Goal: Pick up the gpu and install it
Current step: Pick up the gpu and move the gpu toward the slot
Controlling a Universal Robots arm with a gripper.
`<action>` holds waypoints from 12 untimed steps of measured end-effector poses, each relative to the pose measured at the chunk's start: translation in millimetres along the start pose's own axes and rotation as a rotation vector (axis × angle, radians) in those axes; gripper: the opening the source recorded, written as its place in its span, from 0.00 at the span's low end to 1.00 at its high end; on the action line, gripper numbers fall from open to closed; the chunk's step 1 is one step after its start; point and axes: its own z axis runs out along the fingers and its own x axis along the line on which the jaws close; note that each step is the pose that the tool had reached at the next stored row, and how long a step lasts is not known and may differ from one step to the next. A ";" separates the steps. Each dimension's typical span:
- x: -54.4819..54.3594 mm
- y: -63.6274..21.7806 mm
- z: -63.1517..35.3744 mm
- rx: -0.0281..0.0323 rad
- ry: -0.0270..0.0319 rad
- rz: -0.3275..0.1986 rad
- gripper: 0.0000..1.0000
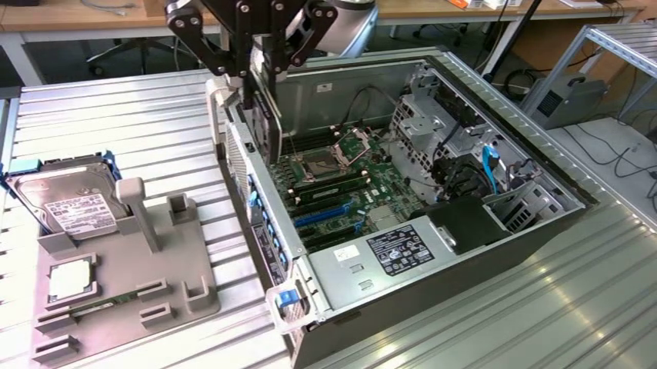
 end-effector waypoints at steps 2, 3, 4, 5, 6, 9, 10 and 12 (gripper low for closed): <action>-6.9 0.3 0.1 0.0001 0.0001 0.000 0.27; -13.0 0.5 0.3 0.0001 0.0001 0.000 0.27; -17.2 0.7 0.4 0.0000 0.0000 0.000 0.27; -21.0 0.8 0.6 0.0000 0.0000 0.000 0.27; -24.9 0.9 0.7 0.0000 0.0000 0.000 0.27; -34.9 1.2 0.9 0.0000 0.0001 0.000 0.27; -39.2 1.4 1.0 0.0001 0.0000 0.000 0.27; -47.7 1.6 1.2 0.0001 0.0001 0.000 0.27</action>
